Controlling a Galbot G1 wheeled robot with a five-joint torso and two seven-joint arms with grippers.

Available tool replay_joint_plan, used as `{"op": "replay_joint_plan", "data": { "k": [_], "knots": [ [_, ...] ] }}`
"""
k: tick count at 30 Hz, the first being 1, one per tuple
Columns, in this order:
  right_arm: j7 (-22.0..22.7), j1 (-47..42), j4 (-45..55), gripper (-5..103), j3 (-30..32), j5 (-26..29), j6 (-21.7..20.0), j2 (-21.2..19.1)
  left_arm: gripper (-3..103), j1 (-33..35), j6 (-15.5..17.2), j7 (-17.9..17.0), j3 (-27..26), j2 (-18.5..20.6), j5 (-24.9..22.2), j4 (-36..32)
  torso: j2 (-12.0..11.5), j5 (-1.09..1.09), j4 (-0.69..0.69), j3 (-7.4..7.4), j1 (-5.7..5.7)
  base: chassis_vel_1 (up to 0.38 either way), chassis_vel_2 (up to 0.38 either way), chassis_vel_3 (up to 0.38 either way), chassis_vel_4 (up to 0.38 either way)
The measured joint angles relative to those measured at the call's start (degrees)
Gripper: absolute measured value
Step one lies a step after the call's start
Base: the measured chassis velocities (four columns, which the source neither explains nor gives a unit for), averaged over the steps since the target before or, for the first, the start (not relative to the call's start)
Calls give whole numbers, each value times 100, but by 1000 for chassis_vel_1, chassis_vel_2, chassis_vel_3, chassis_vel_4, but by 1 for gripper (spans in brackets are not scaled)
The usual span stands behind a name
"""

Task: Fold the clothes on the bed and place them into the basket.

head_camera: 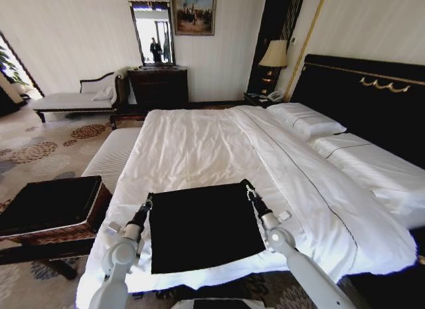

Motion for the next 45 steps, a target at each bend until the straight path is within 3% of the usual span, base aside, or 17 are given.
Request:
{"op": "replay_joint_plan", "data": {
  "k": [10,18,26,28,30,31,33,35,36,38,40,41,42,43,44,45],
  "knots": [
    [165,-492,1340,1,510,-295,146,-139,1,357,107,-107,-342,204,-341,-1462,0,1,0,0,0,0,0,0,0],
    [118,-1144,2106,1,1137,-738,290,-141,1,844,105,-115,-598,236,-387,-2145,0,1,0,0,0,0,0,0,0],
    [242,-2024,2673,1,1622,-1745,635,84,1,1540,-5,-150,-508,52,123,-2383,0,2,0,0,0,0,0,0,0],
    [652,-2488,3106,1,1776,-1961,597,114,1,1869,-27,-270,-500,17,147,-2383,1,2,-2,-1,-1,0,0,0,0],
    [1364,-2661,3536,1,1890,-2113,330,66,1,2126,8,-513,-538,93,109,-2377,0,2,-2,0,-1,0,0,0,0],
    [1364,-2661,3536,1,1890,-2113,330,66,1,2126,8,-513,-538,93,109,-2377,0,2,-2,0,-1,0,0,0,0],
    [2596,-2558,4104,1,1973,-2100,-423,-47,1,2182,98,-667,-635,310,332,-2371,2,-4,0,-1,-2,0,0,0,0],
    [3917,-2132,4217,1,1892,-1575,-1430,-144,1,2054,328,-875,-626,566,554,-2363,2,0,-1,0,-1,0,0,0,0],
    [3917,-2132,4217,1,1892,-1575,-1430,-144,1,2054,328,-875,-626,566,554,-2363,2,0,-1,0,-1,0,0,0,0],
    [4498,-1658,4208,1,1526,-1323,-1908,-229,1,1670,483,-989,-534,791,425,-2350,1,0,1,1,-1,0,0,0,0],
    [4561,-1464,4105,1,1339,-1334,-1958,-266,1,1494,518,-989,-478,859,417,-2349,1,-3,0,0,0,0,0,0,0],
    [4589,-1024,3517,1,854,-1390,-1975,-329,1,1010,580,-949,-281,1028,416,-2238,1,2,-1,1,0,0,0,0,0],
    [4586,-710,3105,1,524,-1366,-1983,-341,1,733,623,-958,-155,1105,416,-1992,0,9,-2,1,0,0,0,0,0],
    [4569,-262,2550,1,131,-1293,-1982,-328,1,316,680,-974,96,1179,399,-1485,0,2,-1,1,0,0,0,0,0],
    [4569,-262,2550,1,131,-1293,-1982,-328,1,316,680,-974,96,1179,399,-1485,0,2,-1,1,0,0,0,0,0],
    [4507,229,1909,1,-242,-1249,-1933,-268,1,-94,705,-969,342,1227,404,-903,0,-2,-1,1,0,0,0,0,0]
  ]
}}
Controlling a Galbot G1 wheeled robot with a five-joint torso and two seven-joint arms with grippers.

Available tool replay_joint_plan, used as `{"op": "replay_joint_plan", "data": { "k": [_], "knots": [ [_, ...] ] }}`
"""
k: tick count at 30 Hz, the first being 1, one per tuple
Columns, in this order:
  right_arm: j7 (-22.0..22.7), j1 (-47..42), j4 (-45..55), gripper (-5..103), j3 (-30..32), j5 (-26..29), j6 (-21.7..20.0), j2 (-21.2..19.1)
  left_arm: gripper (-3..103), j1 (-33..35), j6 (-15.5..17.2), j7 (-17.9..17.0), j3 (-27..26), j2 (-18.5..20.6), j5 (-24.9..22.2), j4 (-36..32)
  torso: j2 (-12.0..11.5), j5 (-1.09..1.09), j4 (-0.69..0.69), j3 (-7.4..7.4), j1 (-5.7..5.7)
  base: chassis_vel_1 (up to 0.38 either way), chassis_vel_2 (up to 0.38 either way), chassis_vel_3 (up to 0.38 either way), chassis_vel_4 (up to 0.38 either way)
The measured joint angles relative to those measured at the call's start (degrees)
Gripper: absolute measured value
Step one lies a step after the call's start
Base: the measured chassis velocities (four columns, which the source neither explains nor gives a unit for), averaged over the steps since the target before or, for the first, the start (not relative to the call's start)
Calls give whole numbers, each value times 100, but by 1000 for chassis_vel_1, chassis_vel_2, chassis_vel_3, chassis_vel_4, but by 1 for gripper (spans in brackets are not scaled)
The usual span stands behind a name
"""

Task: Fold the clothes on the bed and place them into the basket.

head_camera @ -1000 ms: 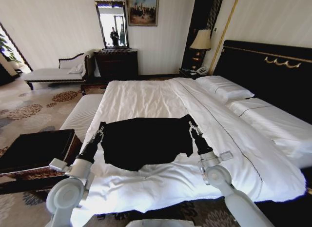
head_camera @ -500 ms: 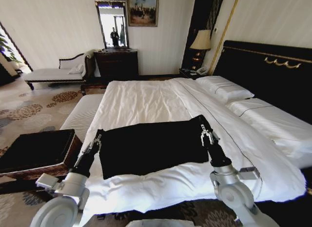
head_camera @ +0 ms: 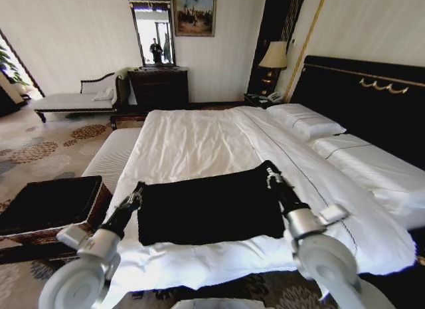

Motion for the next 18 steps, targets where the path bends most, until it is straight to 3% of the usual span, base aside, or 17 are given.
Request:
{"op": "replay_joint_plan", "data": {
  "k": [3,4,6,7,11,18],
  "knots": [
    [-380,1083,-1716,1,-806,-44,272,307,1,-1118,-31,52,529,-24,88,1535,-3,1,2,2,4,0,0,0,0],
    [-380,1083,-1716,1,-806,-44,272,307,1,-1118,-31,52,529,-24,88,1535,-3,1,2,2,4,0,0,0,0],
    [-644,1600,-2715,1,-1129,-155,454,602,1,-1699,-148,217,799,-130,212,2472,-3,2,-1,2,6,0,0,0,0],
    [-644,1600,-2715,1,-1129,-155,454,602,1,-1699,-148,217,799,-130,212,2472,-3,2,-1,2,6,0,0,0,0],
    [-1235,2374,-4167,1,-1353,-301,925,1192,1,-2284,-449,590,979,-337,233,3678,-3,3,2,1,2,0,0,0,0],
    [-1650,2536,-4647,1,-1275,-252,1184,1358,1,-2421,-720,970,881,-545,62,4262,-2,2,1,0,1,0,0,0,0]
  ]
}}
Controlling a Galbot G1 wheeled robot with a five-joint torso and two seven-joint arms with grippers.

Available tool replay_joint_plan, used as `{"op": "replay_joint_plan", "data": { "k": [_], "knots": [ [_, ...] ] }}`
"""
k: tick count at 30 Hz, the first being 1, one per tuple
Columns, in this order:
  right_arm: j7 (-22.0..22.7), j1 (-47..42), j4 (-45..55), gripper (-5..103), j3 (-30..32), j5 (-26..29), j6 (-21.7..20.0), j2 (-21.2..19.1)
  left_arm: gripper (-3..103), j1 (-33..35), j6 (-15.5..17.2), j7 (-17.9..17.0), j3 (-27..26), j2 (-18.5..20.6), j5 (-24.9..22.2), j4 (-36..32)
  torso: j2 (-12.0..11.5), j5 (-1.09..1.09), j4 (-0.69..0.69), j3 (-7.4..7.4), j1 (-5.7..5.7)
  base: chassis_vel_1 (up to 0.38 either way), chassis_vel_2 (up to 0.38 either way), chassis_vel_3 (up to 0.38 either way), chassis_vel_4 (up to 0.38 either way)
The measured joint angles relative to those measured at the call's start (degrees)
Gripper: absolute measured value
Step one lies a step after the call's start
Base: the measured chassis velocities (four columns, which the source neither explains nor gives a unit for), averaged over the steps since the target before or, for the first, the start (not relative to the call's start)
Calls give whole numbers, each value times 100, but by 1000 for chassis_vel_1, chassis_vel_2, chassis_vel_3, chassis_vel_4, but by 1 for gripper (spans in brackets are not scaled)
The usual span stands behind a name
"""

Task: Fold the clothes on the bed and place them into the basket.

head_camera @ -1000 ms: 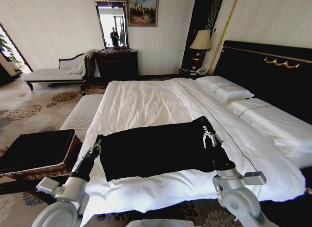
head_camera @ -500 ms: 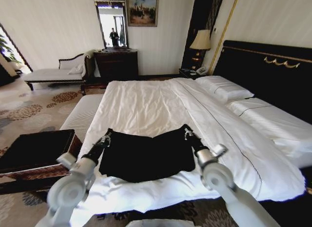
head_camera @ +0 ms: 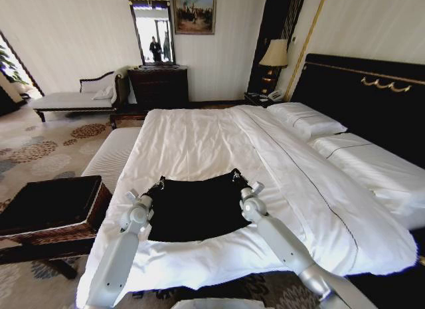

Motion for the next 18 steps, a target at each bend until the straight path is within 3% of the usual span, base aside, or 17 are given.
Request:
{"op": "replay_joint_plan", "data": {
  "k": [4,10,18],
  "knots": [
    [-559,-307,-21,1,136,333,420,-173,1,250,-100,207,-196,-138,-582,-99,0,1,-1,0,0,0,0,0,0],
    [-796,-882,398,1,316,731,497,-581,1,630,-105,290,-314,-38,-883,-597,2,1,-1,-2,-2,0,0,0,0],
    [-1085,-1705,1005,1,469,658,710,-1062,1,1546,-104,492,-435,248,-708,-1325,3,1,1,-2,-2,0,0,0,0]
  ]
}}
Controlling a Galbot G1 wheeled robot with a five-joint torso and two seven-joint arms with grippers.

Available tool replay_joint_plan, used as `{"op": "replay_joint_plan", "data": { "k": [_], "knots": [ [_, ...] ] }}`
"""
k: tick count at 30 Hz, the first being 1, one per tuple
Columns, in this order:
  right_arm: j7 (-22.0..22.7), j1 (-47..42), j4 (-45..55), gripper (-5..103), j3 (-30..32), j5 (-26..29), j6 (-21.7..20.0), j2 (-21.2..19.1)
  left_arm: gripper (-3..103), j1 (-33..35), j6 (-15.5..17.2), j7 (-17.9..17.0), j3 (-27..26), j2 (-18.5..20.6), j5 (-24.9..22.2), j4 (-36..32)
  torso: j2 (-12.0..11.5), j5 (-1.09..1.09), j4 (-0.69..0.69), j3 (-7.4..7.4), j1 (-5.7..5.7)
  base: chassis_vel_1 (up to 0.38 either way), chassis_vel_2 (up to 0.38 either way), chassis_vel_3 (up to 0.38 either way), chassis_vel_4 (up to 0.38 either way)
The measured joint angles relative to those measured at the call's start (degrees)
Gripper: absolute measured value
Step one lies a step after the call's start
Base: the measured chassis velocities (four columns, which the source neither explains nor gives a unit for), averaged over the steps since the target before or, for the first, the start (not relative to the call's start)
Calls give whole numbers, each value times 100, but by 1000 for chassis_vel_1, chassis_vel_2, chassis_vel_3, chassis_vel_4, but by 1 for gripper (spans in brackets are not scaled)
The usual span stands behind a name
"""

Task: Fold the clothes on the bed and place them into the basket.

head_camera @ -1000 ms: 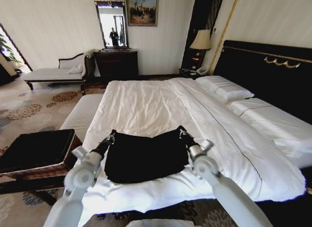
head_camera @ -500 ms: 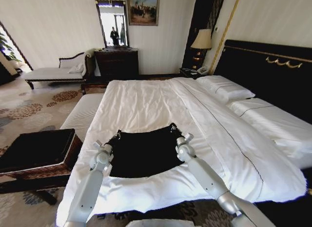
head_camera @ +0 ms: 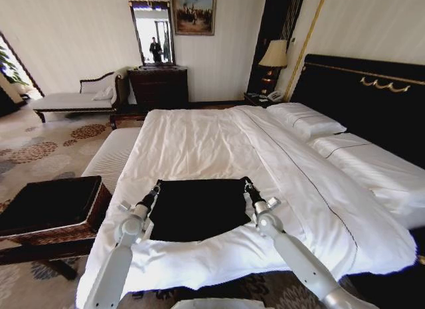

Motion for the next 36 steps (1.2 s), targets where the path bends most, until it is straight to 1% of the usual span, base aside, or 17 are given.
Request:
{"op": "replay_joint_plan", "data": {
  "k": [2,3,4,8,10,12,16,17,21,27,28,29,30,31,32,33,36],
  "knots": [
    [-20,-243,200,1,51,-117,62,-86,1,459,-37,70,-49,38,170,-242,0,0,0,0,0,0,0,0,0],
    [-17,-454,391,1,92,-217,116,-157,1,903,-75,130,-119,14,374,-397,1,0,-1,0,-1,0,0,0,0],
    [-7,-508,431,1,95,-257,136,-174,1,1008,-80,131,-145,-7,435,-430,0,0,0,0,-1,0,0,0,0],
    [79,-625,511,1,86,-362,158,-203,1,1194,-81,127,-179,-42,625,-509,0,-1,0,1,0,0,0,0,0],
    [181,-726,566,1,48,-476,165,-217,1,1299,-77,71,-201,-51,788,-584,0,0,-1,1,0,0,0,0,0],
    [240,-769,600,1,28,-516,165,-225,1,1332,-62,27,-221,-52,821,-620,0,0,-1,1,0,0,0,0,0],
    [542,-961,792,1,-51,-575,103,-279,1,1446,2,-124,-276,-41,1028,-705,0,0,-1,1,1,0,0,0,0],
    [542,-961,792,1,-51,-575,103,-279,1,1446,2,-124,-276,-41,1028,-705,0,0,-1,1,1,0,0,0,0],
    [852,-1271,1091,1,-97,-719,-42,-378,1,1692,75,-227,-311,-87,1480,-869,0,-1,-1,1,1,0,0,0,0],
    [974,-1317,1038,1,-114,-934,-73,-336,0,1802,79,-305,-296,-148,1689,-976,-1,0,0,1,1,0,0,0,0],
    [983,-1316,1035,-2,-92,-971,-56,-319,6,1807,69,-330,-298,-167,1697,-1021,-1,1,0,1,1,0,0,0,0],
    [997,-1333,1091,3,-34,-1002,-22,-314,11,1828,38,-333,-316,-186,1707,-1123,-1,0,0,1,1,0,0,0,0],
    [1008,-1386,1218,8,50,-1037,-2,-319,11,1859,12,-334,-349,-195,1719,-1224,-2,0,0,2,2,0,0,0,0],
    [1020,-1469,1385,13,159,-1081,22,-337,16,1920,-16,-329,-407,-197,1732,-1397,-2,0,0,2,3,0,0,0,0],
    [1020,-1469,1385,13,159,-1081,22,-337,16,1920,-16,-329,-407,-197,1732,-1397,-2,0,0,2,3,0,0,0,0],
    [1054,-1553,1573,13,284,-1120,39,-364,22,1986,-40,-318,-481,-191,1743,-1581,-2,1,-1,2,3,0,0,0,0],
    [1310,-1688,2091,29,637,-1218,56,-447,38,2079,-71,-304,-775,-85,1761,-2104,-1,0,-1,1,1,0,0,0,0]
  ]
}}
